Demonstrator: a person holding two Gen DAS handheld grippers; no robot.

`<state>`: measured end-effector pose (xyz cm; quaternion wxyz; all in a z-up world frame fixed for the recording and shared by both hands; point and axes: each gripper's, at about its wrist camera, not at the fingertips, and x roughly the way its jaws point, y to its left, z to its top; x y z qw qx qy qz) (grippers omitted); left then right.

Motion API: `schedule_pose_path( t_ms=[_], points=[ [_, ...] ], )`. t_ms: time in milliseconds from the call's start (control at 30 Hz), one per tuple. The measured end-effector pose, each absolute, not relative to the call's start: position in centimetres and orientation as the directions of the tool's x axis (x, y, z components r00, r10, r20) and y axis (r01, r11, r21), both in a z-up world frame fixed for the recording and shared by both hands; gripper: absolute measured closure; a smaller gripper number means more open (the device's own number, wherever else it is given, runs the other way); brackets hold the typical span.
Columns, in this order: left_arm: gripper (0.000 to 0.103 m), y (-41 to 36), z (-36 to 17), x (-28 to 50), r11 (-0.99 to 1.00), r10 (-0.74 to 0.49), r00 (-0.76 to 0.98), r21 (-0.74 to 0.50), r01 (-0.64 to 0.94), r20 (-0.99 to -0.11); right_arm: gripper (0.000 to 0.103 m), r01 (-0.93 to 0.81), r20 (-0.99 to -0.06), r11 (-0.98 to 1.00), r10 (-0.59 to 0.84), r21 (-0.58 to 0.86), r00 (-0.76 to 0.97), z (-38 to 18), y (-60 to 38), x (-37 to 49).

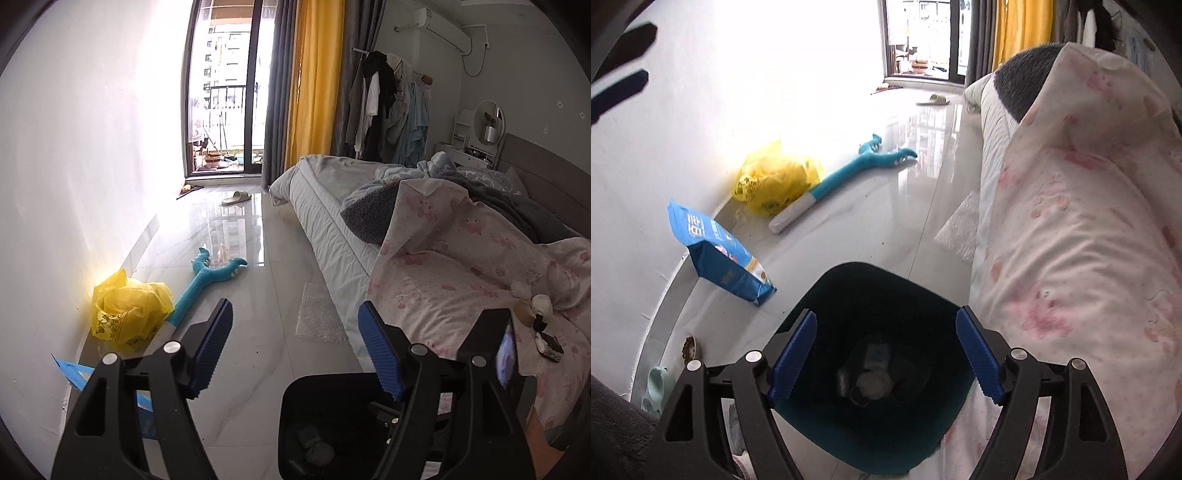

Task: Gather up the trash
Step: 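Move both tools back to the remaining trash on the duvet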

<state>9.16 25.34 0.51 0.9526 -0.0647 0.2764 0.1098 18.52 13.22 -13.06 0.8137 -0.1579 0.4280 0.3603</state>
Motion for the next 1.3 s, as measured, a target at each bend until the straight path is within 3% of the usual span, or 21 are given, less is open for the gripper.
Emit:
schedule_pose_path(
  t_ms=[233,600,1067,1300],
  points=[
    [0.029,24.5,-0.4,10.9,0.962,0.137,0.806,-0.115,-0.246,-0.576,0.023,-0.718,-0.757,0.696,0.486,0.033,0.436,-9.6,9.7,19.6],
    [0.017,21.2,-0.4,12.3,0.971,0.087,0.82,-0.136,-0.197,-0.566,0.021,-0.652,-0.694,0.758,0.48,0.019,0.537,-5.6,3.4,21.7],
    [0.013,14.9,-0.2,14.7,0.989,0.02,0.849,-0.111,-0.093,-0.528,0.02,-0.563,-0.665,0.824,0.389,-0.057,0.637,-3.5,-5.1,24.0],
    [0.013,11.5,-0.7,16.1,0.994,-0.03,0.846,-0.108,-0.033,-0.532,0.02,-0.496,-0.669,0.868,0.352,-0.028,0.654,-3.2,-9.9,26.1]
  ],
)
